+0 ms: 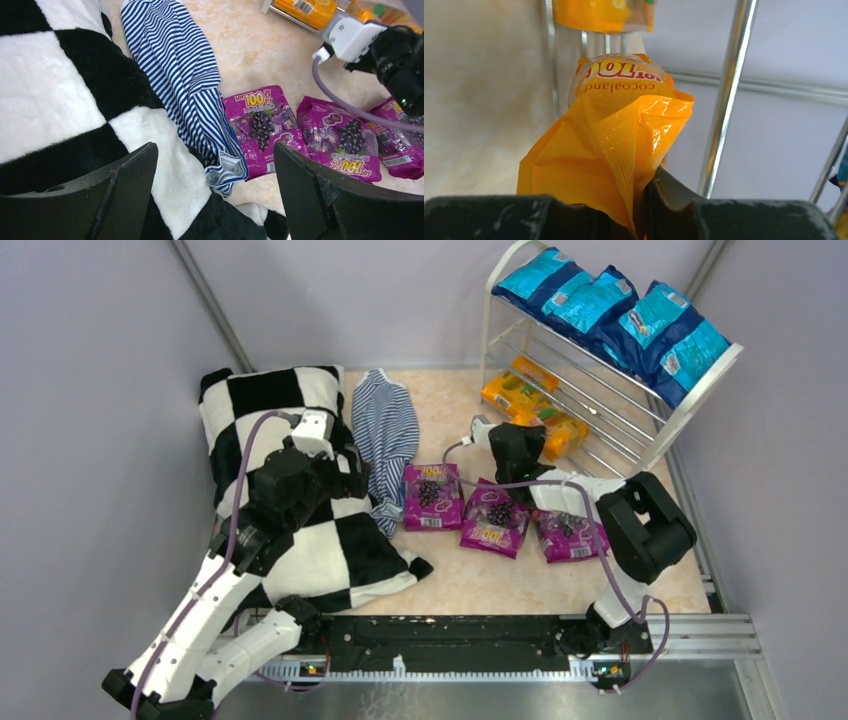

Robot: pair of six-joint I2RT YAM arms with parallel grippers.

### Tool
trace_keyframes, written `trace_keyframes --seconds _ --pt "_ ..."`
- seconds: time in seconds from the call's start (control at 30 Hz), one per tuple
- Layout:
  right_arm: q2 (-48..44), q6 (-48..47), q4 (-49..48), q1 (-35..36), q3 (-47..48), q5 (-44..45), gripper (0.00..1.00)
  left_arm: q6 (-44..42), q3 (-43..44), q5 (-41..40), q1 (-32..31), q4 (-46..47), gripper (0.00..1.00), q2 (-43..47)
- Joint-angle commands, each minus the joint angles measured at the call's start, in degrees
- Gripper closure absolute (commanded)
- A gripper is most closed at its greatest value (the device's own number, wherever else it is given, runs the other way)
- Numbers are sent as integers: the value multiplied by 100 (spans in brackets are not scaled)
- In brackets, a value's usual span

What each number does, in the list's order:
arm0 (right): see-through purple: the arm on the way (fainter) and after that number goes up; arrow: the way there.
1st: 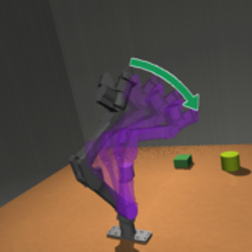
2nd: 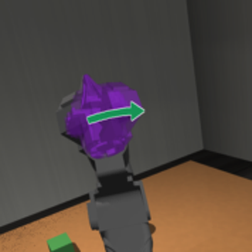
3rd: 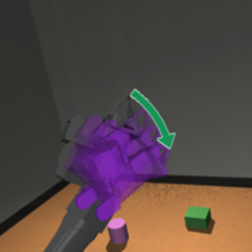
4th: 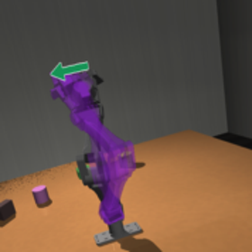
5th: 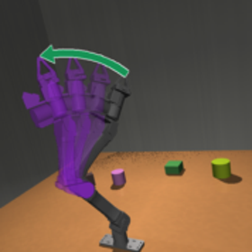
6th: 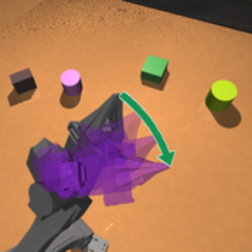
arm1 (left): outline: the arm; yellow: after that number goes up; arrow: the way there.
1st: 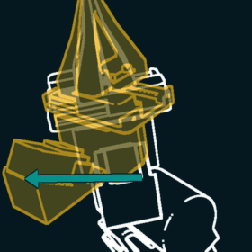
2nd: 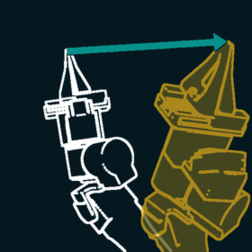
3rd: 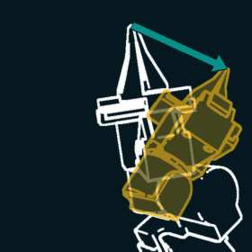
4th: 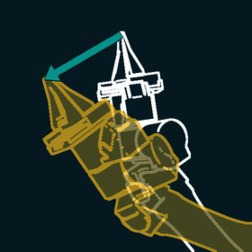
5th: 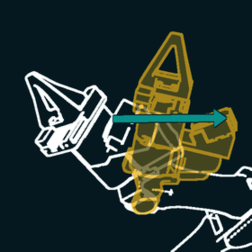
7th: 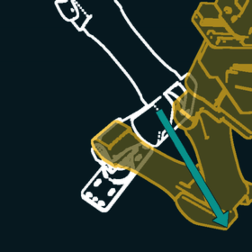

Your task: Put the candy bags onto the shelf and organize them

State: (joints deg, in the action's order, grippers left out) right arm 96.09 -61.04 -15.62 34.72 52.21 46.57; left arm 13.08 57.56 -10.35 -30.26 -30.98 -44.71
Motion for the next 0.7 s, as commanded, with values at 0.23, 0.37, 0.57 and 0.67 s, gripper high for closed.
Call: trace_keyframes --seconds 0.23,0.37,0.57,0.67 --pt "901 -1731 -3900 -717 253 632 100 -126 -536 -668 -169 558 8 155" --pt "1422 -2102 -4739 -873 336 374 100 -122 -568 -670 -167 591 8 109" --pt "2027 -2410 -5422 -1177 518 45 100 -122 -605 -628 -169 627 8 -4" --pt "2139 -2142 -5252 -1259 651 -101 100 -119 -610 -609 -171 647 8 -73"
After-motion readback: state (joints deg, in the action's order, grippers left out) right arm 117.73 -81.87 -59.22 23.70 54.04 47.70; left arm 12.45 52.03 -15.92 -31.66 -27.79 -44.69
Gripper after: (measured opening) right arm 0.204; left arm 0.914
